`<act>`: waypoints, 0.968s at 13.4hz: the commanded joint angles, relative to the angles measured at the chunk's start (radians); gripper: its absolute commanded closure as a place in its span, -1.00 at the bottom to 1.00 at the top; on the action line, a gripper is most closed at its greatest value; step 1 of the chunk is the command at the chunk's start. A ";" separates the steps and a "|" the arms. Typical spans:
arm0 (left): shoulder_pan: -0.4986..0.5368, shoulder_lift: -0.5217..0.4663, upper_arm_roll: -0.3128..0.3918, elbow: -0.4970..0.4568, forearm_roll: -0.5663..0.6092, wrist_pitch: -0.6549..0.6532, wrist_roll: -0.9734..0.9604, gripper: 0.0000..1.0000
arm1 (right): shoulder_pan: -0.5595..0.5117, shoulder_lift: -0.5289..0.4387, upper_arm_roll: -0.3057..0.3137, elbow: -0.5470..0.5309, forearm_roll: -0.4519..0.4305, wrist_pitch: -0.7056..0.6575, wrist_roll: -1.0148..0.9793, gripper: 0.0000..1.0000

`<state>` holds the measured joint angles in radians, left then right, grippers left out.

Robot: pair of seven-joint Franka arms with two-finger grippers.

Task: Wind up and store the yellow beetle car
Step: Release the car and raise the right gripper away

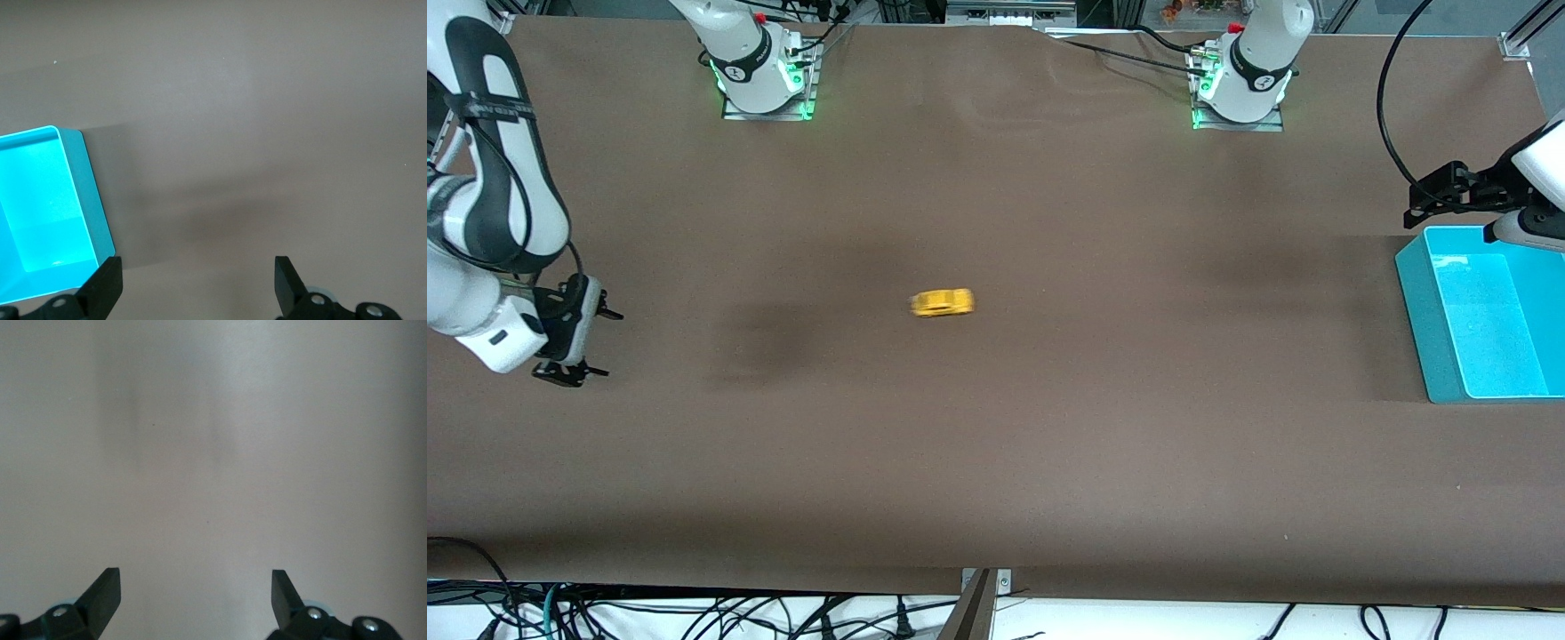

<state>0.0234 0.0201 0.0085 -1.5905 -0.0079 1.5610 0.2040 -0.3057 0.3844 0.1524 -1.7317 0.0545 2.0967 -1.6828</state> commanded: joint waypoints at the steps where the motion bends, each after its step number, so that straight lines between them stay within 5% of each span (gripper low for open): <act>1: 0.003 -0.005 -0.002 0.012 -0.003 -0.009 -0.003 -1.00 | -0.018 -0.053 0.018 0.020 -0.008 -0.056 0.102 -1.00; 13: 0.003 -0.005 -0.002 0.010 -0.003 -0.012 -0.003 -1.00 | 0.006 -0.185 0.021 0.078 -0.019 -0.224 0.429 -1.00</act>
<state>0.0235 0.0201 0.0085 -1.5905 -0.0079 1.5610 0.2040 -0.3056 0.2426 0.1603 -1.6556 0.0533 1.9043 -1.3397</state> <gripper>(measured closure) 0.000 0.000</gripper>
